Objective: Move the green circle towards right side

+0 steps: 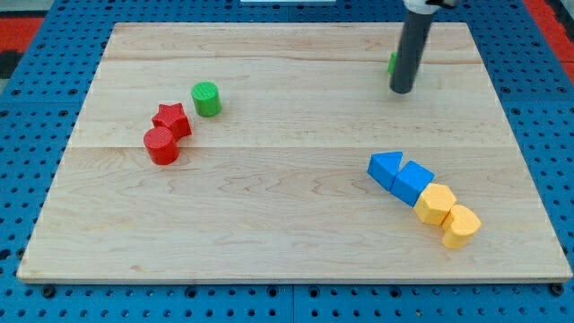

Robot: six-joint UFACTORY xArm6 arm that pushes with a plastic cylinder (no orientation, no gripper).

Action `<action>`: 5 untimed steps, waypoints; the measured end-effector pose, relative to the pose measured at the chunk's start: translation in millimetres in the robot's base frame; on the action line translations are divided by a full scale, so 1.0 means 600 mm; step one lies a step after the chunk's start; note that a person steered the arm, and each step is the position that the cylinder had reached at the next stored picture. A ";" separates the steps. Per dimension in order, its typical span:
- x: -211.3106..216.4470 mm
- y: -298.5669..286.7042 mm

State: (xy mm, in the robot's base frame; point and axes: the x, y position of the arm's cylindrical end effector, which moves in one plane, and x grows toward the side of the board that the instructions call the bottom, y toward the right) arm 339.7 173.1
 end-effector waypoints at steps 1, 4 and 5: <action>-0.039 0.014; 0.005 -0.099; 0.070 -0.223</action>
State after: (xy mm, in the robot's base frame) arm 381.9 39.1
